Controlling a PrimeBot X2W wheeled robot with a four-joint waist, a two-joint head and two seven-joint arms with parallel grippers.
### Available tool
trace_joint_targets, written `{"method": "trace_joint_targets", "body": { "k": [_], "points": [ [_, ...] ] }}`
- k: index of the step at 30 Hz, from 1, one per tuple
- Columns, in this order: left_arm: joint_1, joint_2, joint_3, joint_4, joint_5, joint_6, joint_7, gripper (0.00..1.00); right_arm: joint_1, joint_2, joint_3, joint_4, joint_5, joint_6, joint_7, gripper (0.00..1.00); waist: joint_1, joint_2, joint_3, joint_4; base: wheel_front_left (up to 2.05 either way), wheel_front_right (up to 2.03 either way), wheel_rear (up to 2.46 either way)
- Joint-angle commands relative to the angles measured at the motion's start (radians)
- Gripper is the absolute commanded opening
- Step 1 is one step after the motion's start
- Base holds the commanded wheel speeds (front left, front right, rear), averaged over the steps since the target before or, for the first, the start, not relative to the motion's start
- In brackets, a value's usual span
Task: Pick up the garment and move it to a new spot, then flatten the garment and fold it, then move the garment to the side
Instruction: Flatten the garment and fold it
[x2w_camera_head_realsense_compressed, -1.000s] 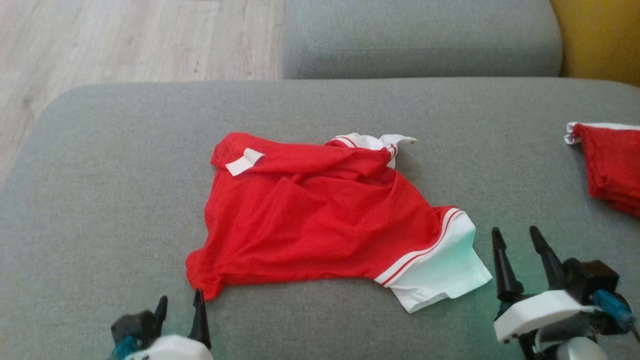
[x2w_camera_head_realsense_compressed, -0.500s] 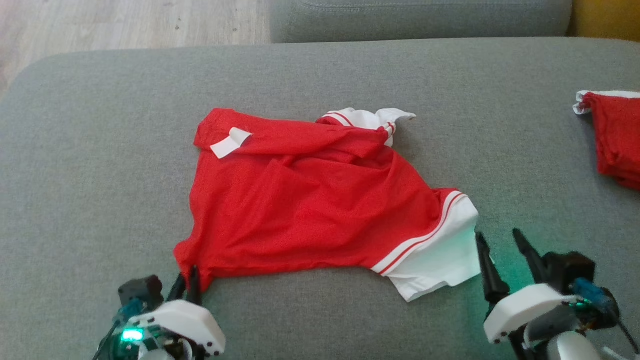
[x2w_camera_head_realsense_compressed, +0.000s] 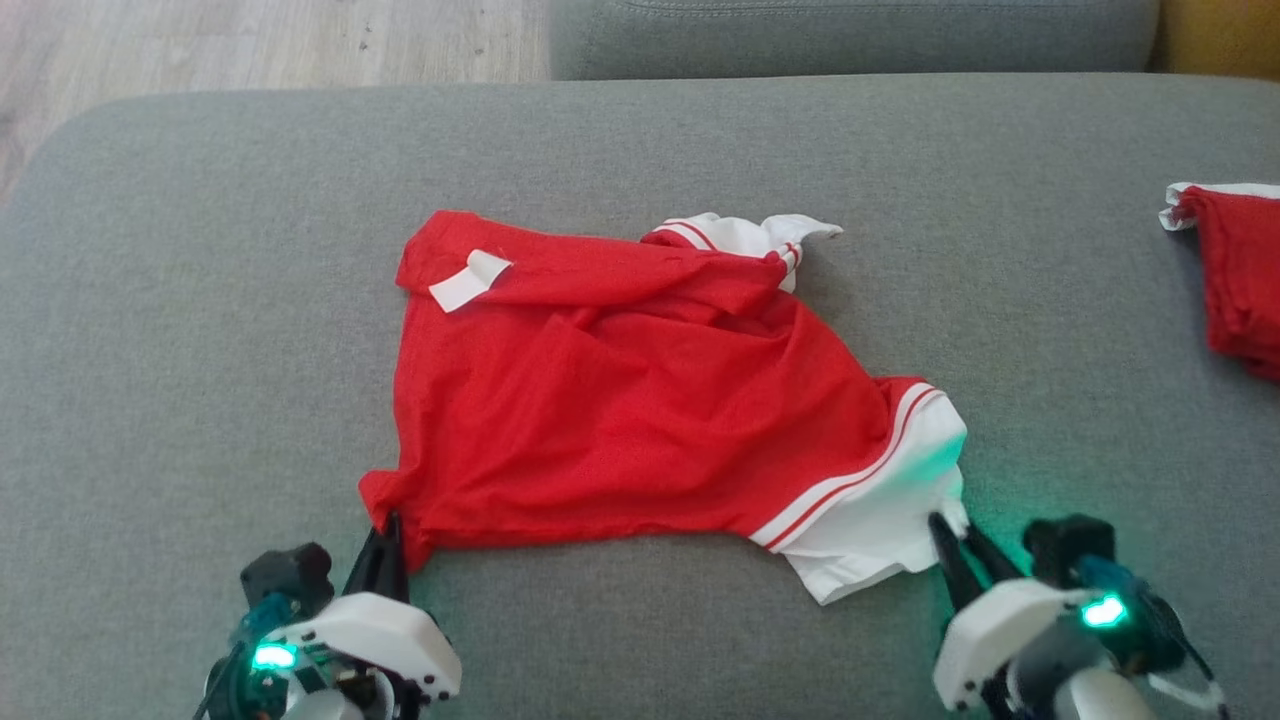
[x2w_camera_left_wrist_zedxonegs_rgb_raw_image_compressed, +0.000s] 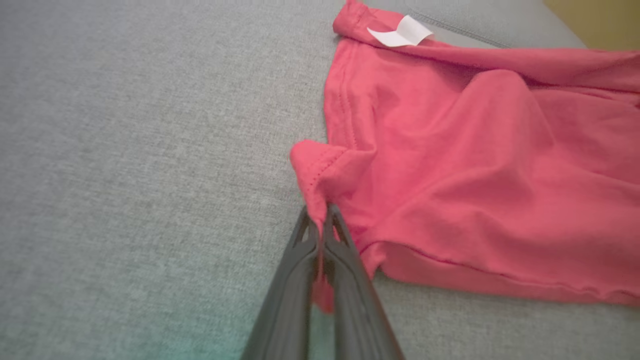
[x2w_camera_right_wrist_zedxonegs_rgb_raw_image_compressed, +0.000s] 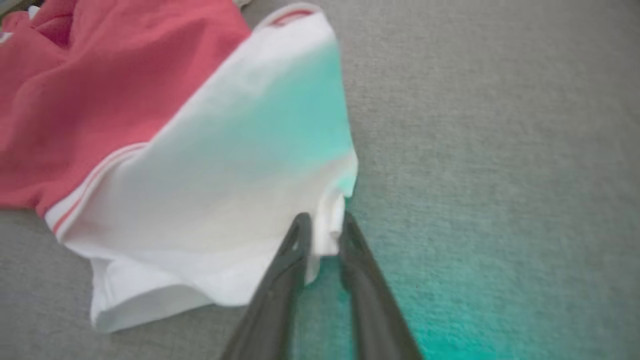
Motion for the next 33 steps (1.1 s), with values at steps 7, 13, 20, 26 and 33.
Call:
{"method": "trace_joint_targets", "body": {
  "k": [7, 13, 20, 26, 33],
  "points": [
    [-0.067, 0.031, 0.028, -0.08, 0.002, -0.022, -0.023, 0.0, -0.122, -0.005, 0.038, -0.022, 0.03, -0.001, -0.046, 0.0, 0.0, 0.0, -0.022, -0.004, 0.0, 0.0, 0.0],
    [-0.104, 0.086, 0.037, -0.186, 0.021, -0.027, -0.006, 0.0, -0.192, -0.005, -0.003, -0.125, 0.048, -0.001, -0.075, 0.0, 0.0, 0.0, -0.073, -0.009, 0.0, 0.0, 0.0],
    [-0.194, 0.182, 0.076, -0.424, 0.049, -0.006, 0.061, 0.0, -0.258, -0.021, -0.071, -0.35, 0.048, -0.001, -0.045, 0.0, 0.0, 0.0, -0.151, -0.016, 0.0, 0.0, 0.0],
    [-0.337, 0.26, 0.109, -0.656, 0.087, 0.014, 0.162, 0.0, -0.308, -0.033, -0.133, -0.605, 0.045, -0.001, 0.015, 0.0, 0.0, 0.0, -0.179, -0.026, 0.0, 0.0, 0.0],
    [-0.524, 0.308, 0.112, -0.779, 0.1, 0.007, 0.31, 0.0, -0.381, -0.064, -0.17, -0.815, 0.033, -0.001, 0.111, 0.0, 0.0, 0.0, -0.179, -0.054, 0.0, 0.0, 0.0]
  ]
}}
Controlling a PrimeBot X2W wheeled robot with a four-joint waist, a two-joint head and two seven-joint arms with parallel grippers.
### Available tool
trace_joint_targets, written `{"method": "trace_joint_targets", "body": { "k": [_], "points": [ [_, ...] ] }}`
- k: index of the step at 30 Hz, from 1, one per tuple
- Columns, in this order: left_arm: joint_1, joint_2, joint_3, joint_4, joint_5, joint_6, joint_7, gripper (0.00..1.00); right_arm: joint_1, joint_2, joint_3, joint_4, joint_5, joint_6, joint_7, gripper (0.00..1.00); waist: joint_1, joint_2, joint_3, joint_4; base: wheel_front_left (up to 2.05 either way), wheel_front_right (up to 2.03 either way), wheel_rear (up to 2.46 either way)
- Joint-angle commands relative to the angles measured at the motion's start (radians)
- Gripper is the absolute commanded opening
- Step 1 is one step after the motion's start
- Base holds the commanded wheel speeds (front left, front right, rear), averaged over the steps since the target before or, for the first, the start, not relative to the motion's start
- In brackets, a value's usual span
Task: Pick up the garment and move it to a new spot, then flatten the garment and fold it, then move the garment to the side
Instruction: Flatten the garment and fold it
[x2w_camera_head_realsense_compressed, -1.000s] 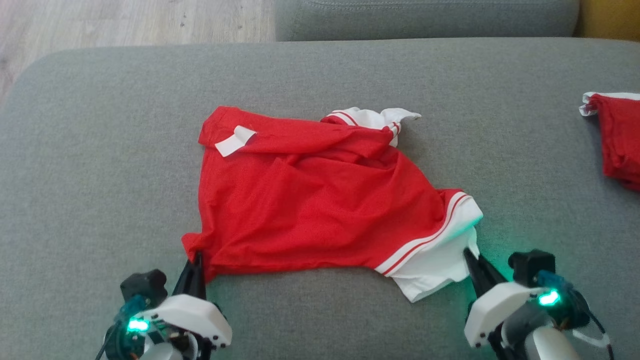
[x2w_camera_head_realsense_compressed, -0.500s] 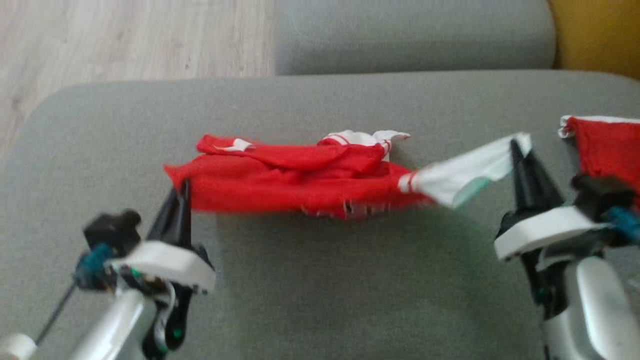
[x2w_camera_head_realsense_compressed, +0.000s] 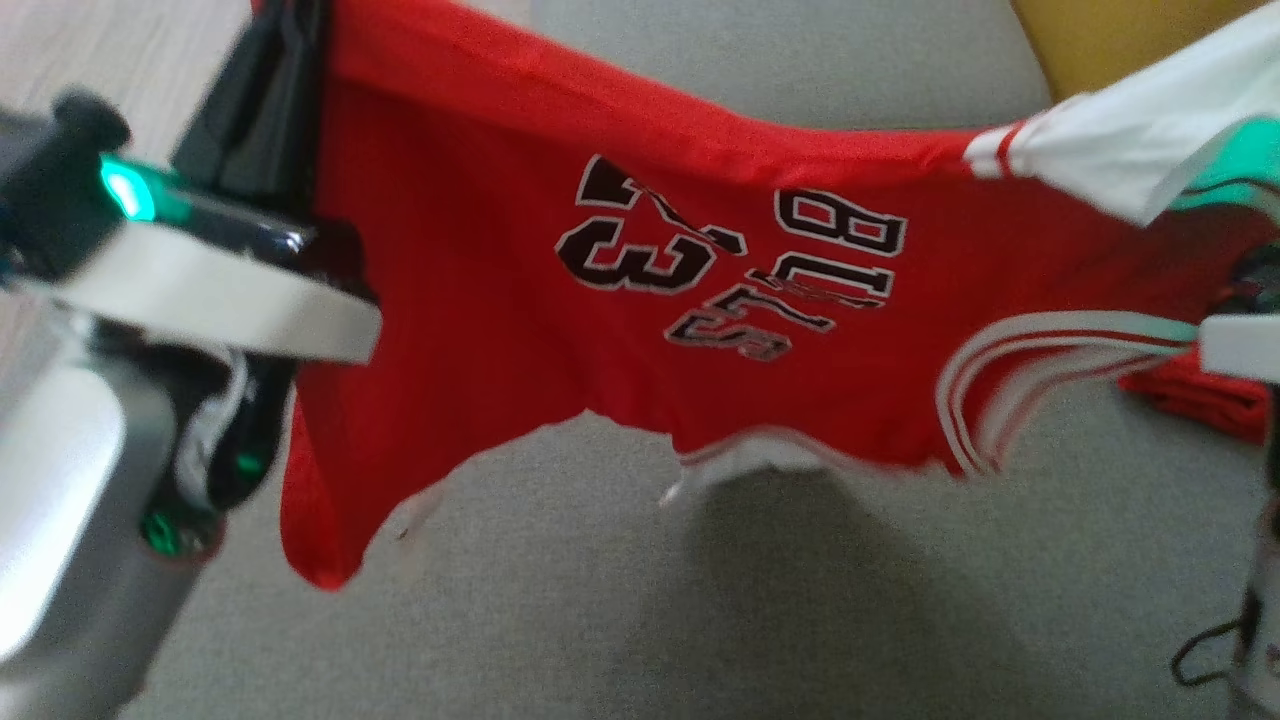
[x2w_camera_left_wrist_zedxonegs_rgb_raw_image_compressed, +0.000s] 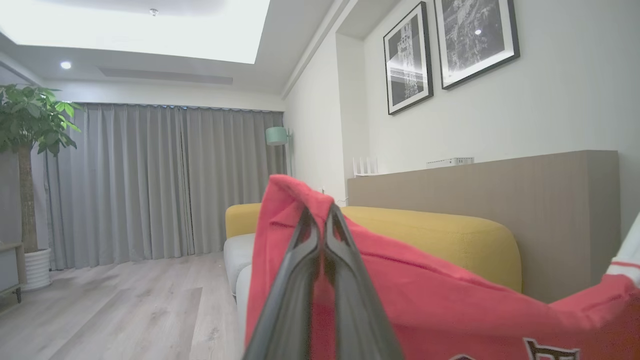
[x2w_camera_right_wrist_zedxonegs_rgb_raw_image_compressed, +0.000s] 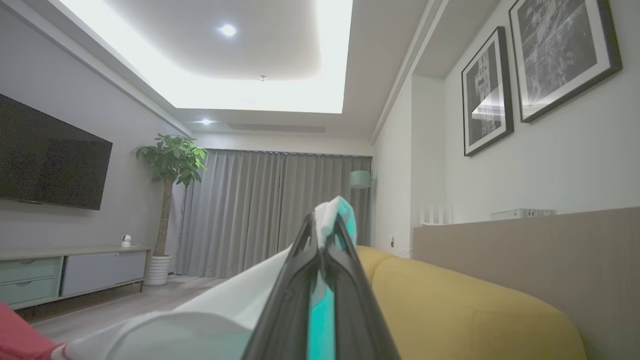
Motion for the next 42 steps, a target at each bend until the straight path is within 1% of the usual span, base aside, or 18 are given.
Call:
{"method": "trace_joint_targets", "body": {
  "k": [1, 5, 8, 9, 11, 14, 18, 20, 24, 27, 29, 31, 33, 35, 39, 42],
  "points": [
    [-0.065, 0.045, 0.048, -0.023, 0.012, -0.003, 0.013, 0.0, -0.057, -0.013, 0.021, -0.036, -0.004, -0.001, 0.012, 0.0, 0.0001, 0.0, 0.005, -0.007, 0.0, 0.0, 0.0],
    [-0.13, 0.052, 0.032, 0.009, 0.001, -0.021, 0.078, 0.0, -0.1, -0.034, 0.025, -0.061, -0.005, -0.001, 0.062, 0.0, 0.0001, 0.0, 0.032, -0.026, 0.0, 0.0, 0.0],
    [-0.163, 0.053, 0.024, 0.057, -0.014, -0.035, 0.111, 0.0, -0.14, -0.028, 0.039, -0.028, 0.03, -0.001, 0.1, 0.0, 0.0001, 0.0, 0.074, -0.044, 0.0, 0.0, 0.0],
    [-0.175, 0.051, 0.025, 0.074, -0.023, -0.039, 0.122, 0.0, -0.16, -0.038, 0.046, -0.01, 0.03, -0.001, 0.111, 0.0, 0.0001, 0.0, 0.097, -0.049, 0.0, 0.0, 0.0],
    [-0.209, 0.05, 0.03, 0.113, -0.03, -0.046, 0.134, 0.0, -0.21, -0.053, 0.065, 0.042, 0.029, -0.001, 0.123, 0.0, 0.0001, 0.0, 0.148, -0.062, 0.0, 0.0, 0.0],
    [-0.286, 0.046, 0.029, 0.197, -0.022, -0.068, 0.141, 0.0, -0.326, -0.067, 0.099, 0.162, 0.024, -0.001, 0.115, 0.0, 0.0001, 0.0, 0.224, -0.079, 0.0, 0.0, 0.0],
    [-0.432, 0.034, 0.019, 0.347, 0.018, -0.097, 0.141, 0.0, -0.54, -0.055, 0.13, 0.347, 0.003, -0.001, 0.063, 0.0, 0.0001, 0.0, 0.312, -0.098, 0.0, 0.0, 0.0],
    [-0.52, 0.026, 0.012, 0.429, 0.058, -0.107, 0.121, 0.0, -0.658, -0.042, 0.137, 0.436, -0.022, -0.001, 0.022, 0.0, 0.0001, 0.0, 0.346, -0.106, 0.0, 0.0, 0.0],
    [-0.68, -0.002, 0.004, 0.586, 0.137, -0.112, 0.038, 0.0, -0.867, 0.005, 0.098, 0.602, -0.091, -0.001, -0.078, 0.0, 0.0001, 0.0, 0.39, -0.128, 0.0, 0.0, 0.0],
    [-0.776, -0.017, -0.004, 0.69, 0.182, -0.127, -0.04, 0.0, -0.988, 0.029, 0.069, 0.701, -0.145, -0.001, -0.149, 0.0, 0.0001, 0.0, 0.421, -0.149, 0.0, 0.0, 0.0],
    [-0.83, -0.02, -0.003, 0.743, 0.206, -0.133, -0.093, 0.0, -1.046, 0.039, 0.064, 0.745, -0.156, -0.001, -0.177, 0.0, 0.0001, 0.0, 0.459, -0.165, 0.0, 0.0, 0.0],
    [-0.869, -0.021, -0.007, 0.786, 0.227, -0.141, -0.143, 0.0, -1.074, 0.044, 0.075, 0.774, -0.157, -0.001, -0.203, 0.0, 0.0001, 0.0, 0.504, -0.177, 0.0, 0.0, 0.0],
    [-0.89, -0.027, -0.003, 0.823, 0.229, -0.147, -0.18, 0.0, -1.079, 0.045, 0.105, 0.79, -0.129, -0.001, -0.219, 0.0, 0.0001, 0.0, 0.559, -0.184, 0.0, 0.0, 0.0],
    [-0.893, -0.031, -0.01, 0.851, 0.222, -0.178, -0.211, 0.0, -1.065, 0.045, 0.138, 0.79, -0.111, -0.001, -0.241, 0.0, 0.0001, 0.0, 0.615, -0.192, 0.0, 0.0, 0.0],
    [-0.863, -0.045, -0.002, 0.908, 0.2, -0.193, -0.272, 0.0, -0.994, 0.045, 0.202, 0.758, -0.069, -0.001, -0.279, 0.0, 0.0001, 0.0, 0.712, -0.196, 0.0, 0.0, 0.0],
    [-0.806, -0.064, 0.009, 0.95, 0.172, -0.198, -0.331, 0.0, -0.9, 0.045, 0.233, 0.727, -0.06, -0.001, -0.304, 0.0, 0.0001, 0.0, 0.734, -0.186, 0.0, 0.0, 0.0]
  ]
}}
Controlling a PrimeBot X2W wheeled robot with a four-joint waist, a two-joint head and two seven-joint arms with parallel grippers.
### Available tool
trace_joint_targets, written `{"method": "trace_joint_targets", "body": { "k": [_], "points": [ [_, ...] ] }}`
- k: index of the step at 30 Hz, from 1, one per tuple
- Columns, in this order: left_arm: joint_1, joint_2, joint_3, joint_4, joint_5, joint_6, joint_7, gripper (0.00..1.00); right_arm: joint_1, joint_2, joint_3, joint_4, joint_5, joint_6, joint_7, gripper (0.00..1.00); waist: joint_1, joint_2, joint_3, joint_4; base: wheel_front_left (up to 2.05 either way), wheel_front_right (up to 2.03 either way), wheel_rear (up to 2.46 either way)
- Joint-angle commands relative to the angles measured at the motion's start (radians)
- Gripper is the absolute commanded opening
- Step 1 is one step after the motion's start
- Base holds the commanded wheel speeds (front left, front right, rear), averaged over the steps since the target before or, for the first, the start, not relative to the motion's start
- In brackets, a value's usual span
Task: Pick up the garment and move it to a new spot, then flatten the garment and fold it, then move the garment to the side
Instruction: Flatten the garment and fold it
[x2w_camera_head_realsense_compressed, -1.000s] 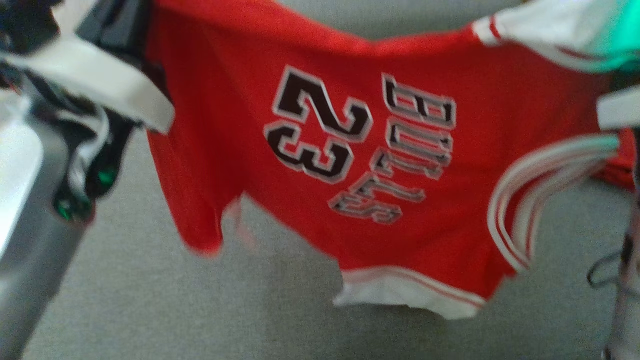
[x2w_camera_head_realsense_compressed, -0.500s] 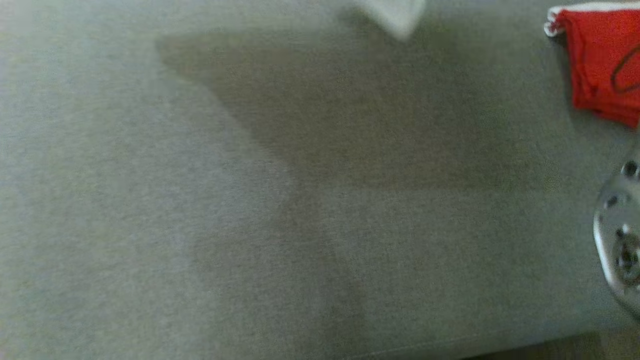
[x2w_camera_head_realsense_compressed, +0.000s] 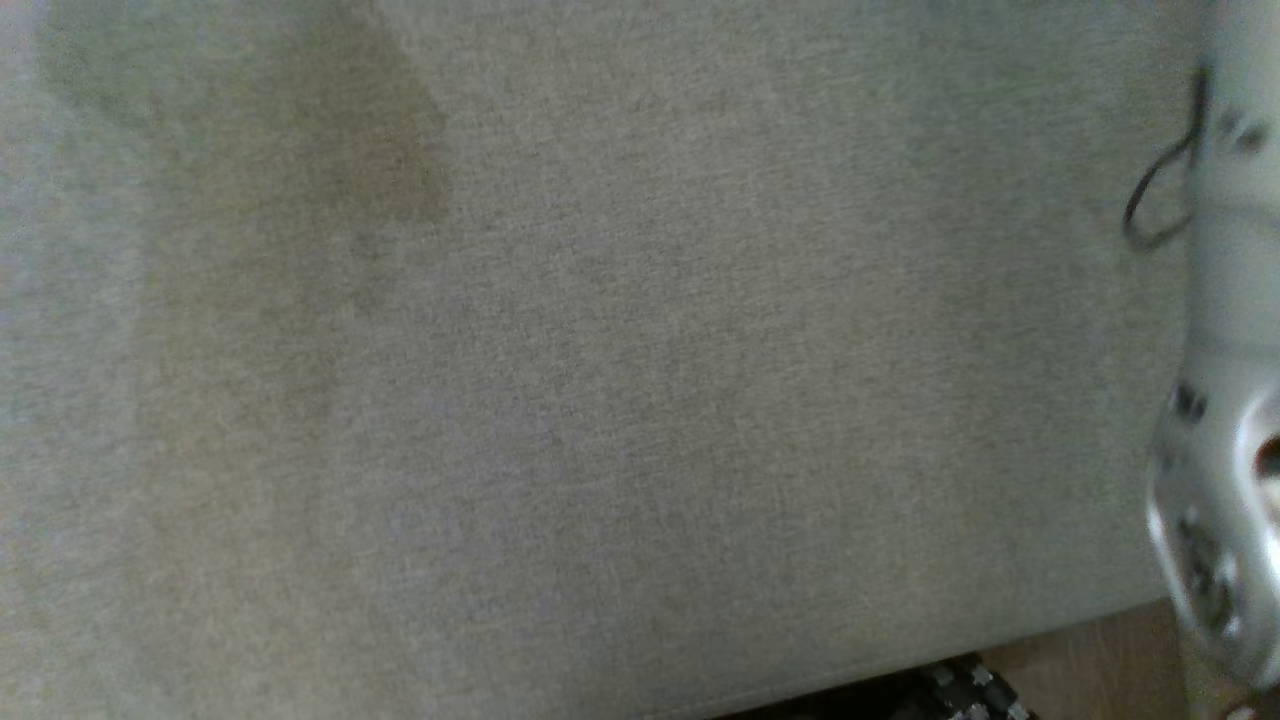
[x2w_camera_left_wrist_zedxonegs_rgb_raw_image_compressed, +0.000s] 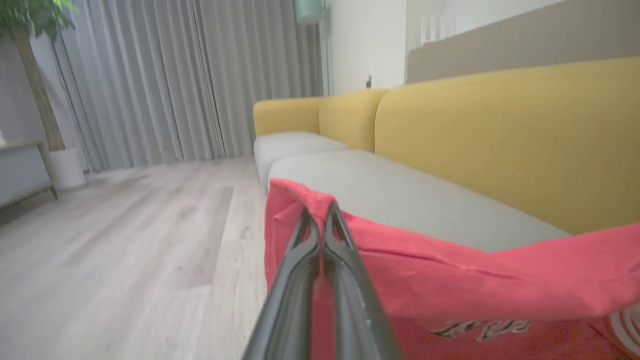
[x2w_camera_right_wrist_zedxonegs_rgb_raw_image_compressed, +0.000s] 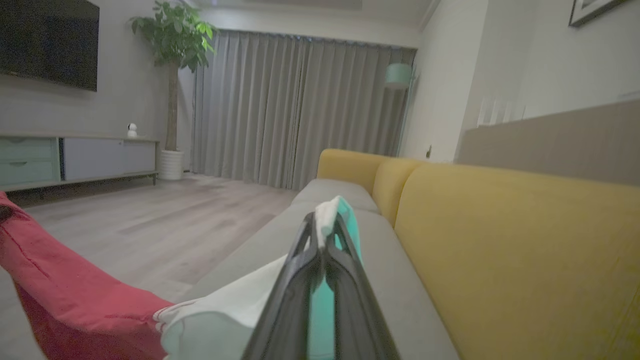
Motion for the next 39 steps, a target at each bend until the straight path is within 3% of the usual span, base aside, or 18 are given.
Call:
{"method": "trace_joint_targets", "body": {
  "k": [1, 12, 23, 31, 39],
  "points": [
    [0.013, 0.024, 0.037, -0.009, -0.021, -0.007, -0.028, 0.0, 0.055, 0.023, 0.007, -0.055, 0.005, -0.001, -0.012, 0.0, -0.0005, 0.0001, 0.05, 0.004, 0.0, 0.0, 0.0],
    [0.241, -0.046, 0.072, -0.013, -0.136, -0.043, -0.125, 0.0, 0.389, 0.023, -0.024, -0.256, 0.023, -0.001, -0.021, 0.0, -0.0005, 0.0001, -0.015, 0.073, 0.0, 0.0, 0.0],
    [0.683, -0.116, 0.089, -0.194, -0.215, 0.007, -0.159, 0.0, 0.906, 0.023, -0.111, -0.537, 0.06, -0.001, 0.046, 0.0, -0.0005, 0.0001, -0.249, 0.143, 0.0, 0.0, 0.0],
    [0.976, -0.121, 0.082, -0.323, -0.235, 0.05, -0.163, 0.0, 1.216, 0.023, -0.127, -0.649, 0.119, -0.001, 0.115, 0.0, -0.0005, 0.0001, -0.43, 0.143, 0.0, 0.0, 0.0],
    [1.264, -0.12, 0.093, -0.494, -0.24, 0.128, -0.165, 0.0, 1.426, 0.023, -0.119, -0.736, 0.134, -0.001, 0.188, 0.0, -0.0005, 0.0001, -0.544, 0.145, 0.0, 0.0, 0.0]
  ]
}}
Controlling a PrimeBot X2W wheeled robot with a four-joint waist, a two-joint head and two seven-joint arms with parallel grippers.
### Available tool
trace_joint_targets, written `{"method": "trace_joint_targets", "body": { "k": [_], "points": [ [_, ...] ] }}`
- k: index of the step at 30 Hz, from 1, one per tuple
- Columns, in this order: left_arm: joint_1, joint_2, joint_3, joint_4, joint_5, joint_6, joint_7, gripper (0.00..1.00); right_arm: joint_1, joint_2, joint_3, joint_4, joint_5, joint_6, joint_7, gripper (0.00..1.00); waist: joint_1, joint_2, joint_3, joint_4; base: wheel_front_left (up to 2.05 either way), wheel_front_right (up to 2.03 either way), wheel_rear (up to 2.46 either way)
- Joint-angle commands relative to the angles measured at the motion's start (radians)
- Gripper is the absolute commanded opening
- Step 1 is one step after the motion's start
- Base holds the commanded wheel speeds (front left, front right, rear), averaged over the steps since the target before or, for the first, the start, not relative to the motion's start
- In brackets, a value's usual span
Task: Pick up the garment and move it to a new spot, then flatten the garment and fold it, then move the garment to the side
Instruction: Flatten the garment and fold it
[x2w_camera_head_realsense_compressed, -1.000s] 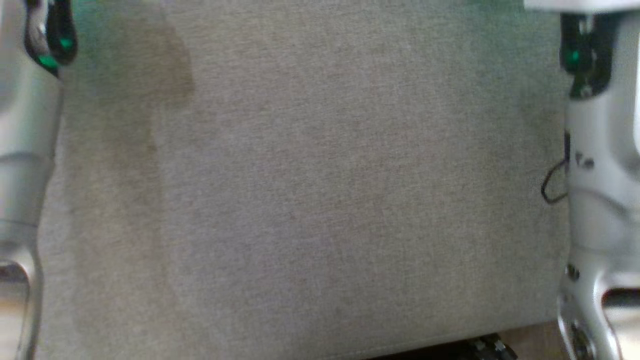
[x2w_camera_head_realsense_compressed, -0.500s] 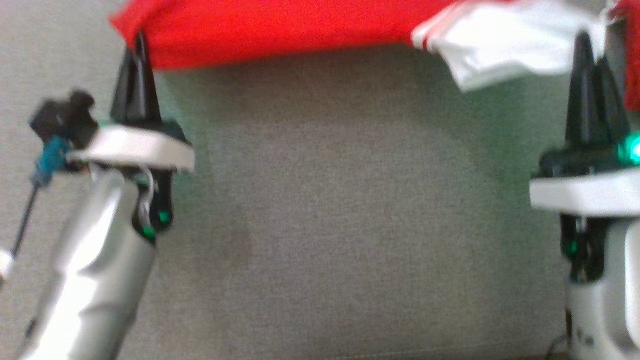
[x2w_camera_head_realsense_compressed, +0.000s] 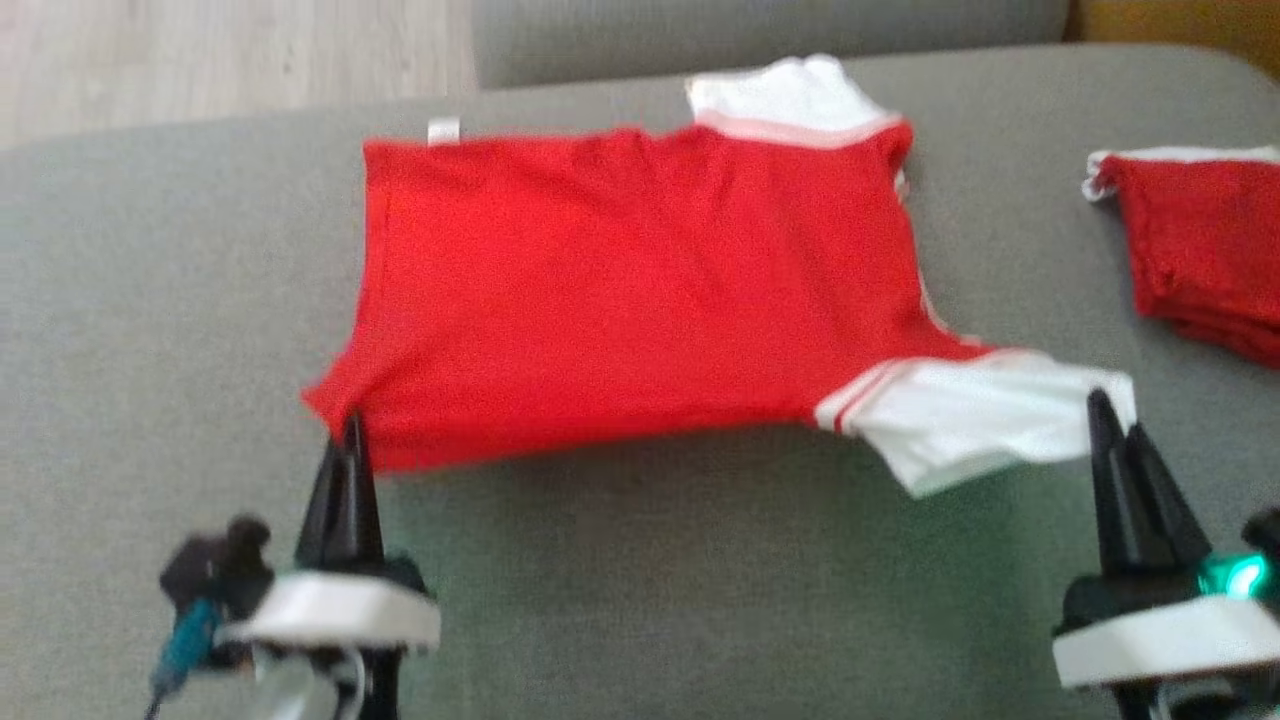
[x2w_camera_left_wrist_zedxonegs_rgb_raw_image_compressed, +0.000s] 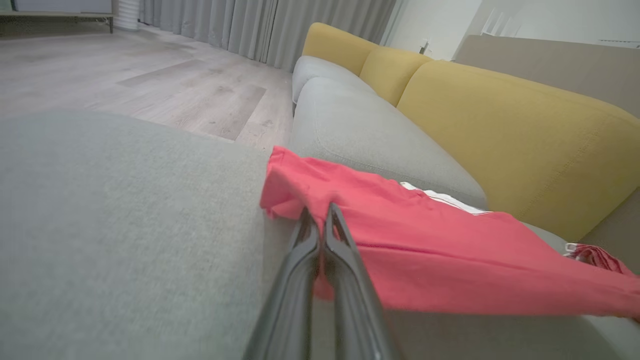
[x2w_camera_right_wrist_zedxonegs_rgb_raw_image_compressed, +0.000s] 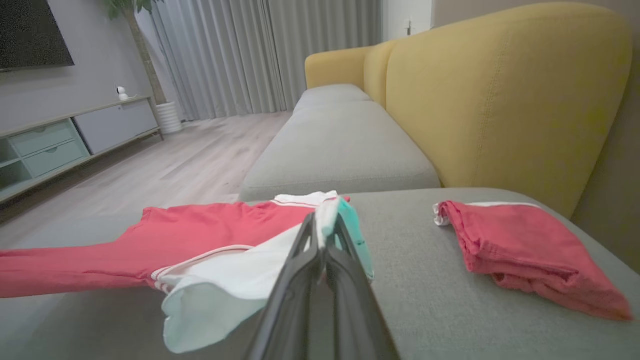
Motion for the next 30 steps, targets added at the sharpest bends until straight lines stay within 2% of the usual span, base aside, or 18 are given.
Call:
{"method": "trace_joint_targets", "body": {
  "k": [1, 5, 11, 23, 30],
  "points": [
    [0.032, 0.025, 0.042, -0.06, -0.005, 0.017, -0.012, 0.0, 0.014, -0.006, 0.02, -0.055, 0.008, -0.001, 0.018, 0.0, 0.0003, -0.0001, -0.046, 0.005, 0.0, 0.0, 0.0],
    [0.127, 0.026, 0.039, -0.102, -0.015, 0.036, -0.01, 0.0, 0.06, -0.006, 0.024, -0.05, 0.022, -0.001, 0.042, 0.0, 0.0003, -0.0001, -0.06, 0.014, 0.0, 0.0, 0.0],
    [0.143, 0.007, 0.022, -0.077, -0.03, 0.032, -0.001, 0.0, 0.043, -0.006, 0.033, 0.026, 0.038, -0.001, 0.041, 0.0, 0.0003, -0.0001, -0.061, 0.025, 0.0, 0.0, 0.0],
    [0.066, -0.055, 0.009, -0.005, -0.094, -0.011, 0.035, 0.0, -0.088, -0.006, 0.05, 0.164, 0.03, -0.001, 0.018, 0.0, 0.0003, -0.0001, -0.014, 0.052, 0.0, 0.0, 0.0],
    [-0.041, -0.099, 0.045, 0.03, -0.149, -0.016, 0.056, 0.0, -0.257, -0.006, 0.038, 0.275, 0.032, -0.001, 0.012, 0.0, 0.0003, -0.0001, 0.023, 0.057, 0.0, 0.0, 0.0]
  ]
}}
